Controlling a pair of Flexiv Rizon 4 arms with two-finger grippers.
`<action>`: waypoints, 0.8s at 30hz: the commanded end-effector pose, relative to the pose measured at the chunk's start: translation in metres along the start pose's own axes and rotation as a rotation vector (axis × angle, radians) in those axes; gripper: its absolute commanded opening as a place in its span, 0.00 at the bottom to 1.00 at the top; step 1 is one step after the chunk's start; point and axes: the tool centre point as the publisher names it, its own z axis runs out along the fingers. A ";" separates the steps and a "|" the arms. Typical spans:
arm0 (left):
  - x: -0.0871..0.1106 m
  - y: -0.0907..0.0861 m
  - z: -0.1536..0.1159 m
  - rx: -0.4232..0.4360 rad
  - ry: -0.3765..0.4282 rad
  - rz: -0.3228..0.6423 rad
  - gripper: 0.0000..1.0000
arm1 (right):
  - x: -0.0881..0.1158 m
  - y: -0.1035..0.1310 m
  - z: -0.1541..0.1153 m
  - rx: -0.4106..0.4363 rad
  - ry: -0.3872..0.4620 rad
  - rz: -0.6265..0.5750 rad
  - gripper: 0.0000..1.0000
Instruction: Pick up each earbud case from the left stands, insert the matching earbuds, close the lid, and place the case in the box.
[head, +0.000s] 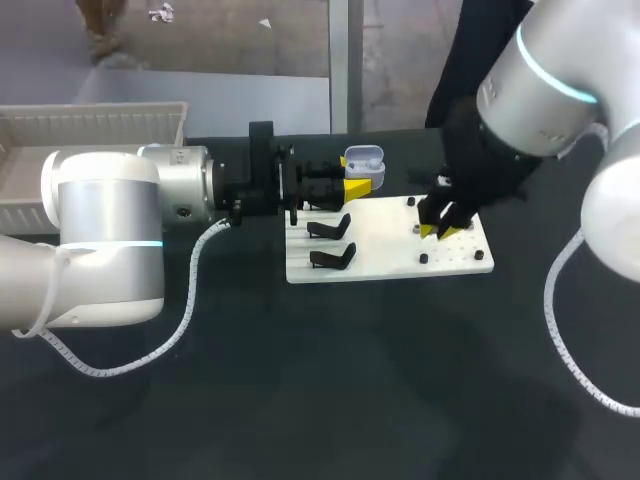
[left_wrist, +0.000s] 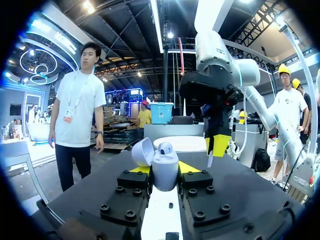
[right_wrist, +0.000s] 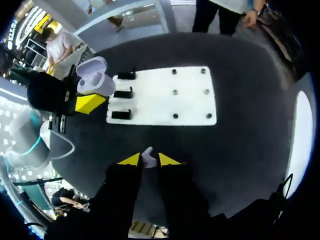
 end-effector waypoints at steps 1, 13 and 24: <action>0.001 0.000 0.000 -0.004 -0.003 0.002 0.00 | 0.000 0.011 -0.027 0.017 0.110 -0.064 0.00; 0.001 0.000 0.000 -0.004 -0.003 0.002 0.00 | -0.014 0.043 -0.060 0.044 0.141 -0.234 0.00; 0.001 0.000 0.000 -0.004 -0.003 0.002 0.00 | -0.040 0.067 -0.065 0.048 0.122 -0.346 0.00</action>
